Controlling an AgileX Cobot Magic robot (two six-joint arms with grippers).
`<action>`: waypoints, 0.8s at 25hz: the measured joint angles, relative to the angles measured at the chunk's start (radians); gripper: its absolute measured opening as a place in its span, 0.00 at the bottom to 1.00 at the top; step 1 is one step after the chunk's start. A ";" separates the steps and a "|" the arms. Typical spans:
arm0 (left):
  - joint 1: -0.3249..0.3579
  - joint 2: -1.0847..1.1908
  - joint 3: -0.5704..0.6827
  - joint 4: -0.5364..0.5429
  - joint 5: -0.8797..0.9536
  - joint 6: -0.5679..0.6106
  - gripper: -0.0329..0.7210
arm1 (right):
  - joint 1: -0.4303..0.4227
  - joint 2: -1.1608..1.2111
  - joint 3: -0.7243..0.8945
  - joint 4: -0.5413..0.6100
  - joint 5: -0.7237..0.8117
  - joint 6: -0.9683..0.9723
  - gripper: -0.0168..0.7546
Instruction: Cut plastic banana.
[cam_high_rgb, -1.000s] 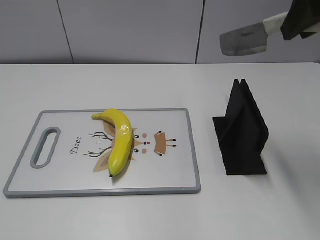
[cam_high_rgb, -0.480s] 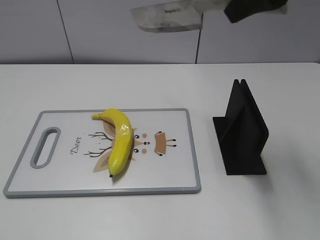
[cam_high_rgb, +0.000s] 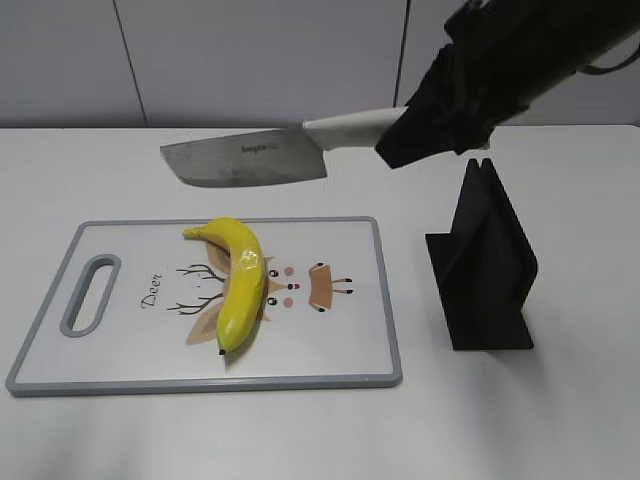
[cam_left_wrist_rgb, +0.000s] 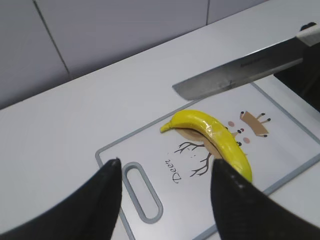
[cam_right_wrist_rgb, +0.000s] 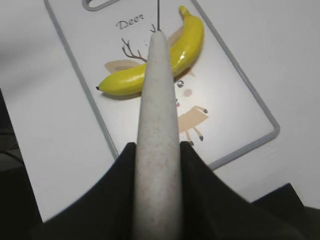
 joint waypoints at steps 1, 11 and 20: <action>-0.012 0.043 -0.030 -0.005 0.008 0.042 0.79 | 0.000 0.006 0.005 0.025 0.000 -0.033 0.24; -0.145 0.506 -0.399 0.014 0.272 0.391 0.82 | 0.000 0.116 0.006 0.121 0.006 -0.372 0.24; -0.278 0.823 -0.513 0.203 0.307 0.427 0.80 | 0.000 0.169 0.006 0.230 -0.005 -0.554 0.24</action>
